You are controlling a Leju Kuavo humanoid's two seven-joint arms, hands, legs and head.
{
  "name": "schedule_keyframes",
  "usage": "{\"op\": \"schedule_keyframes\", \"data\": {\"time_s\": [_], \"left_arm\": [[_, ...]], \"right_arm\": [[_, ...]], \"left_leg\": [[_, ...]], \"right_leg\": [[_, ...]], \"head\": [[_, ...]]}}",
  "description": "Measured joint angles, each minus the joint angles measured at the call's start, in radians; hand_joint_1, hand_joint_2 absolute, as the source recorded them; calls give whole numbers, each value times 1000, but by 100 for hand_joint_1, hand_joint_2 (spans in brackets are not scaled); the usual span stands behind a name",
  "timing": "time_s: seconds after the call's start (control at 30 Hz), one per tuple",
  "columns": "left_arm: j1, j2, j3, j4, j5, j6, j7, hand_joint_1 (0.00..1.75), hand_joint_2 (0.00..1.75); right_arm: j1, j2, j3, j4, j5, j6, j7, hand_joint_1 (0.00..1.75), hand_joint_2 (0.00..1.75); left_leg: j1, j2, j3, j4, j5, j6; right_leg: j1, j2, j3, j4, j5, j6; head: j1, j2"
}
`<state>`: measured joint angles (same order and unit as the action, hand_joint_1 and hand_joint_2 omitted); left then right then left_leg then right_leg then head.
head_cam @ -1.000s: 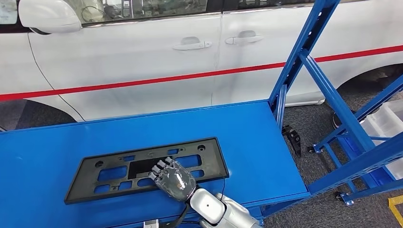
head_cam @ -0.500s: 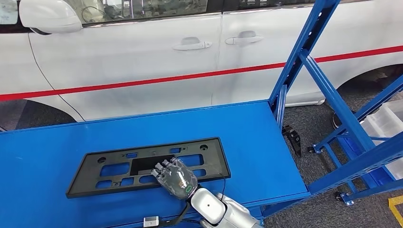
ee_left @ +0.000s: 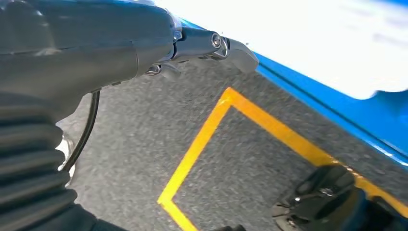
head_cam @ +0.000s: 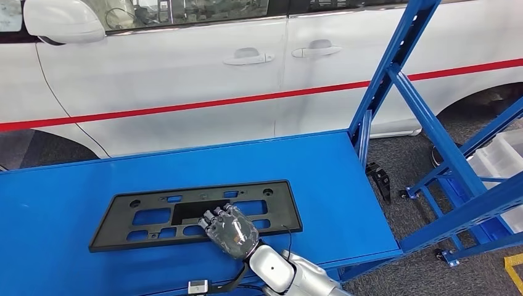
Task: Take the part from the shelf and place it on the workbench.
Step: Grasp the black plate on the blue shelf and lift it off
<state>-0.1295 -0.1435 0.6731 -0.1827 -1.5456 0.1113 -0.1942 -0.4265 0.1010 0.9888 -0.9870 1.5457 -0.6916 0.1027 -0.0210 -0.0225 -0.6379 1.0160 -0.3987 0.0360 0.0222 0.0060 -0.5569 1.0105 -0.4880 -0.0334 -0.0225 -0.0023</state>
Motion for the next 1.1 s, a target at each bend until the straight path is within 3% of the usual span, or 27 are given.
{"op": "schedule_keyframes", "data": {"time_s": [0.03,0.13,0.17,0.47,0.67,0.8,0.97,1.1], "left_arm": [[0,1,0,0,4,-5,-7,0,131],[-1,2,0,0,24,-37,2,0,131],[-1,3,1,0,33,-50,8,0,175],[-18,2,19,0,96,-114,18,0,175],[-18,2,58,0,134,-157,24,0,175],[-17,2,75,0,142,-155,30,0,175],[-13,2,82,0,131,-151,41,0,175],[-8,3,83,0,122,-150,42,0,175]], "right_arm": [[-1,-3,4,-2,0,0,-1,175,175],[-4,-8,13,-5,0,0,-8,175,175],[-6,-9,13,-5,0,0,-9,175,175],[-5,-25,20,-22,0,0,-17,175,175],[10,-24,7,-33,-17,0,-106,175,175],[15,-22,-13,-30,-96,6,-183,175,175],[7,-23,-46,-57,-297,151,-315,175,175],[-2,-30,-71,-99,-357,229,-354,175,175]], "left_leg": [[0,0,0,0,0,0],[0,0,0,0,0,0],[0,0,0,0,0,0],[0,0,-1,0,0,0],[0,0,-1,0,0,0],[0,0,-1,0,0,0],[-3,1,3,2,-5,4],[-7,1,10,2,-8,11]], "right_leg": [[0,0,0,0,0,0],[0,0,0,0,0,0],[0,0,0,0,0,0],[0,0,-1,0,0,0],[0,0,0,0,0,0],[0,0,-1,0,0,0],[-2,1,3,-2,-2,5],[-7,1,12,-2,-4,13]], "head": [[0,0],[0,0],[0,0],[0,0],[0,0],[0,0],[0,0],[0,0]]}}
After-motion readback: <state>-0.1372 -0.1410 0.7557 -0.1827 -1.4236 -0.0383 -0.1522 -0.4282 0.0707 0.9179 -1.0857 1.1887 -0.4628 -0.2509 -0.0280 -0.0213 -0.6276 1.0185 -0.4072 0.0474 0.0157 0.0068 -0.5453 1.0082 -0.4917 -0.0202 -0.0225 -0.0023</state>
